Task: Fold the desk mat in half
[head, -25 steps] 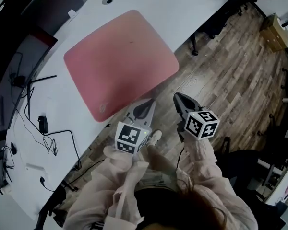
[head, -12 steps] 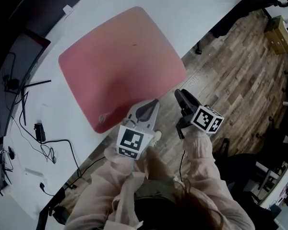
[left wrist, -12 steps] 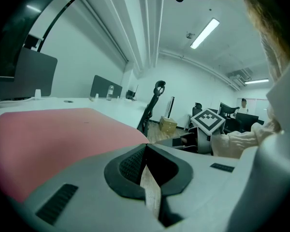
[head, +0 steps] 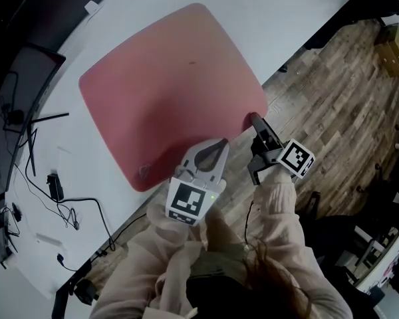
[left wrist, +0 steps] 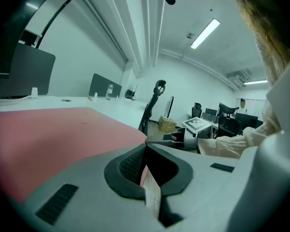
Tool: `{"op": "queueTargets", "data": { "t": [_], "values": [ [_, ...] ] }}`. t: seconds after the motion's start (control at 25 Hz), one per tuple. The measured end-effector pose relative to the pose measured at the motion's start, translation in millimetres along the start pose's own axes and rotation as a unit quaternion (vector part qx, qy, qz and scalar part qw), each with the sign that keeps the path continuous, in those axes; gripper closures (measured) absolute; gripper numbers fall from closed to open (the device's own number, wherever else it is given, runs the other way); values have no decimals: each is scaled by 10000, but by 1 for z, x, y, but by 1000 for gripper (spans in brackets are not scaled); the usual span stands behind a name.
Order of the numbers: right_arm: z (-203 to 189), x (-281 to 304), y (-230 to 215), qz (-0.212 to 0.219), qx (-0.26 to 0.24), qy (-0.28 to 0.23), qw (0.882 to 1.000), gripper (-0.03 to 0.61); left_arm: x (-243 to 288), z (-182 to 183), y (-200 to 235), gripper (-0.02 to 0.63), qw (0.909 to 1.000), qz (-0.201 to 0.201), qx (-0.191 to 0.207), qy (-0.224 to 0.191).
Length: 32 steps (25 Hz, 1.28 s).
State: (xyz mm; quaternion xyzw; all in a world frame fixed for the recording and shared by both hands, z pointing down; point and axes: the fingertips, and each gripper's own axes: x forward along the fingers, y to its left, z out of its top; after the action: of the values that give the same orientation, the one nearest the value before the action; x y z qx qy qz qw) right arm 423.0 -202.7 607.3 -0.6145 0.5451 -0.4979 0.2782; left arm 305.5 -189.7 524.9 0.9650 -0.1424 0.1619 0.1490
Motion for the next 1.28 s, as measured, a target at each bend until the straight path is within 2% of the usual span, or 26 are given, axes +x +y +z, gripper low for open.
{"op": "queueTargets", "data": {
  "t": [0.12, 0.32, 0.44, 0.84, 1.04, 1.28],
  "values": [
    [16, 0, 6, 93, -20, -174, 9998, 389, 0, 0, 2, 589, 10000, -5, -30, 17],
    [22, -11, 3, -401, -474, -149, 9980, 480, -3, 2, 6, 589, 9999, 92, -76, 15],
    [24, -17, 9, -329, -514, -236, 9979, 538, -8, 1, 8, 589, 9998, 175, -106, -2],
    [27, -25, 48, -21, -1116, -187, 9936, 549, -35, 2, 0, 589, 9990, 396, -160, -97],
    [25, -27, 63, -179, -1972, -75, 9802, 549, -51, 0, -6, 589, 9983, 536, -171, -139],
    [16, -29, 89, -40, -2603, 141, 9654, 549, -68, 0, -4, 589, 9959, 843, -280, -194]
  ]
}}
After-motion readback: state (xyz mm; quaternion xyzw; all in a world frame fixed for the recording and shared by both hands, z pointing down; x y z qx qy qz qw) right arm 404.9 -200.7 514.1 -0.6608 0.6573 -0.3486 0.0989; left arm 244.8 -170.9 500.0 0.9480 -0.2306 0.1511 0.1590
